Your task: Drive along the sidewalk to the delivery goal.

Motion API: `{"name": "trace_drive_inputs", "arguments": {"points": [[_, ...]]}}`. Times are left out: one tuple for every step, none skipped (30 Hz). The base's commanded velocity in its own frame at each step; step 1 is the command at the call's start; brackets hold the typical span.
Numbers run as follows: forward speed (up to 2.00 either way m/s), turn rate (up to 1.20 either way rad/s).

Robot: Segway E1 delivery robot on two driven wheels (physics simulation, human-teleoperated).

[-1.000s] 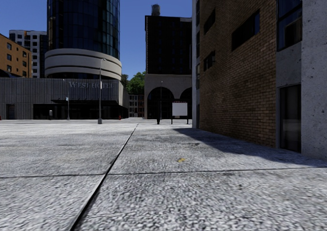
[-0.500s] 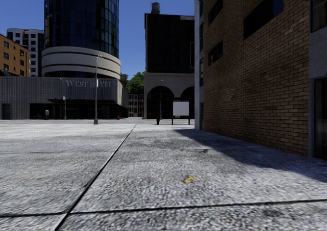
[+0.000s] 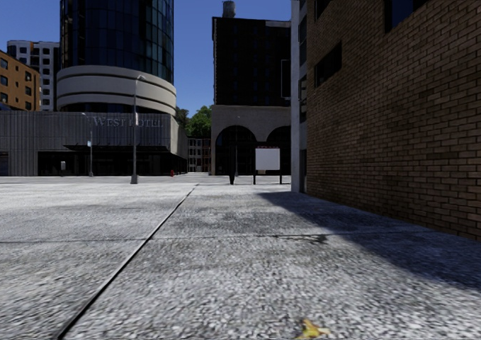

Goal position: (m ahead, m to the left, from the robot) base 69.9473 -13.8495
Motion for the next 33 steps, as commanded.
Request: {"name": "trace_drive_inputs", "arguments": {"points": [[2.0, 0.0], [2.0, 0.0], [2.0, 0.0], [2.0, 0.0], [2.0, 0.0], [2.0, 0.0], [2.0, 0.0], [2.0, 0.0], [2.0, 0.0], [2.0, 0.0], [2.0, 0.0], [2.0, 0.0], [2.0, 0.0], [2.0, 0.0], [2.0, 0.0], [2.0, 0.0], [2.0, 0.0], [2.0, 0.0], [2.0, 0.0], [2.0, 0.0], [2.0, 0.0], [2.0, 0.0], [2.0, 0.0], [2.0, 0.0], [2.0, 0.0], [2.0, 0.0], [2.0, 0.0], [2.0, 0.0], [2.0, 0.0], [2.0, 0.0], [2.0, 0.0], [2.0, 0.0], [2.0, 0.0]]}}
